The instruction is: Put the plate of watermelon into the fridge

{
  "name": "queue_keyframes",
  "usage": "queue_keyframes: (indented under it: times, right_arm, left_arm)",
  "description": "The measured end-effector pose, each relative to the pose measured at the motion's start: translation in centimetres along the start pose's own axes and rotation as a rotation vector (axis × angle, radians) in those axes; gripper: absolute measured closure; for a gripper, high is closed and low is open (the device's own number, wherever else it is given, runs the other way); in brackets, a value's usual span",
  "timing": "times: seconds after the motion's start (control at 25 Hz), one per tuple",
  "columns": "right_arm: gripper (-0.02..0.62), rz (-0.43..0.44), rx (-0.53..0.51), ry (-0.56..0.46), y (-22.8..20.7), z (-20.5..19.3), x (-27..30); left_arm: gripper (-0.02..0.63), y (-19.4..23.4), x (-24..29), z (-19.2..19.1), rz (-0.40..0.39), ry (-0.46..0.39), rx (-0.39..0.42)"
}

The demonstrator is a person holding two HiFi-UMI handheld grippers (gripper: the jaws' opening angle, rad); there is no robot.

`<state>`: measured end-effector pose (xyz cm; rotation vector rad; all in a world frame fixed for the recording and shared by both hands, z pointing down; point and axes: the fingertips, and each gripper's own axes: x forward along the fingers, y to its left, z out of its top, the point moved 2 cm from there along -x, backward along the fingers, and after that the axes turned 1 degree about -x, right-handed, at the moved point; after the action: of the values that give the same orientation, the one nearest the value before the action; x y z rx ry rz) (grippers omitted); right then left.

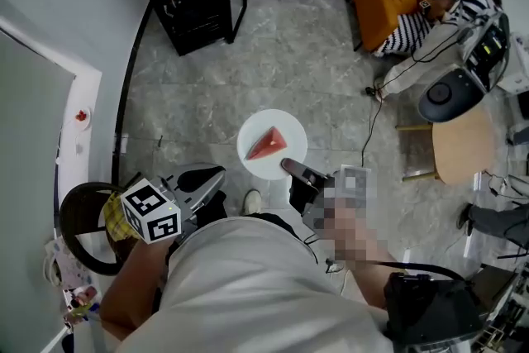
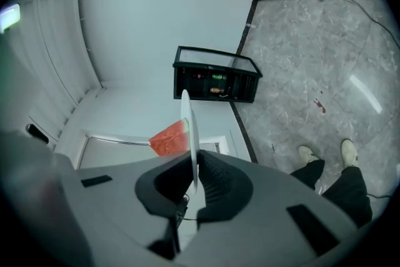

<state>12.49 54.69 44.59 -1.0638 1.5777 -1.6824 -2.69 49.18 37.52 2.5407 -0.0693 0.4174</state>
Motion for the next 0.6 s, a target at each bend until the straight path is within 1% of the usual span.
queue_keyframes:
  times: [0.16, 0.36, 0.48, 0.6]
  right_arm:
    - [0.569, 0.003, 0.014, 0.007, 0.6, 2.1, 3.4]
    - [0.569, -0.019, 0.010, -0.003, 0.7, 5.9, 8.5]
    - [0.569, -0.039, 0.000, -0.012, 1.1, 7.7, 12.1]
    - [0.568, -0.049, -0.005, -0.021, 2.1, 10.0, 17.0]
  left_arm:
    - [0.595, 2.3, 0.4, 1.6, -0.020, 0.008, -0.016]
    - [0.595, 7.6, 0.8, 4.1, -0.037, -0.004, -0.047]
    - [0.595, 11.1, 0.6, 6.0, -0.058, -0.001, -0.039]
    - [0.595, 15.0, 0.0, 9.2, -0.077, -0.001, -0.020]
